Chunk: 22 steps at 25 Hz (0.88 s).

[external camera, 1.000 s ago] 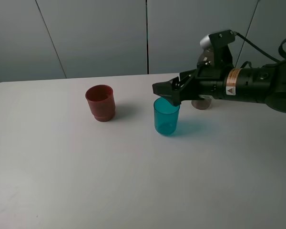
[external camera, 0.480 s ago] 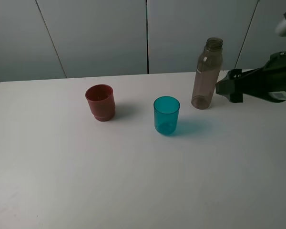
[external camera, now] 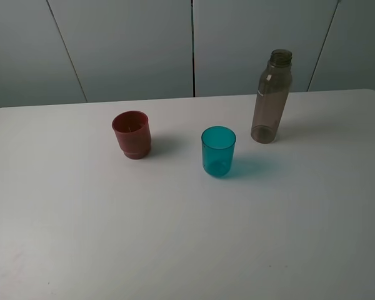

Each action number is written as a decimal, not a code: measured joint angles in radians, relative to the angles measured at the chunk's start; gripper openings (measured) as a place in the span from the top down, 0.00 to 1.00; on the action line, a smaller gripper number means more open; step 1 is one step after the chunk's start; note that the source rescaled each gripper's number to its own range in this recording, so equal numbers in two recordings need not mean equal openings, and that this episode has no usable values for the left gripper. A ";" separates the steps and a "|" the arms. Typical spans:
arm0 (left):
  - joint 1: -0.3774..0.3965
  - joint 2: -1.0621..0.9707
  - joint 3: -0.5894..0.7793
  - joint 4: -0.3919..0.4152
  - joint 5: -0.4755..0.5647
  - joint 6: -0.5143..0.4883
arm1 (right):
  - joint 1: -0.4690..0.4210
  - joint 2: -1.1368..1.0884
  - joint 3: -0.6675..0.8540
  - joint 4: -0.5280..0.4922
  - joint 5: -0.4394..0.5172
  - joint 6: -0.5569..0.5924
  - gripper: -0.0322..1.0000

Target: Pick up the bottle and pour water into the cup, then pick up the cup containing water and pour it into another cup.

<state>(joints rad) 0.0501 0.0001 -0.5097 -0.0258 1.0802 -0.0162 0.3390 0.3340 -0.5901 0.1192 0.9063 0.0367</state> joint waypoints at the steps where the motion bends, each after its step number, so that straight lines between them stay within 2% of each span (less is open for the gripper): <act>1: 0.000 0.000 0.000 0.000 0.000 0.000 | 0.000 -0.056 0.000 0.000 0.037 -0.017 0.01; 5: 0.000 0.000 0.000 0.000 0.000 0.000 | 0.000 -0.225 0.000 -0.003 0.161 -0.064 0.00; 8: 0.000 0.000 0.000 0.000 0.000 0.000 | 0.000 -0.314 0.016 -0.003 0.211 -0.072 0.00; 18: 0.000 0.000 0.000 0.000 0.000 0.000 | 0.009 -0.335 0.084 -0.030 0.191 -0.065 0.00; 20: 0.000 0.000 0.000 0.000 0.000 0.000 | -0.023 -0.335 0.084 -0.032 0.191 -0.059 0.00; 22: 0.000 0.000 0.000 0.000 0.000 0.000 | -0.095 -0.335 0.086 -0.034 0.191 -0.056 0.00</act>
<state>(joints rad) 0.0501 0.0001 -0.5097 -0.0258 1.0802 -0.0162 0.2442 -0.0009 -0.5045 0.0849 1.0973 -0.0196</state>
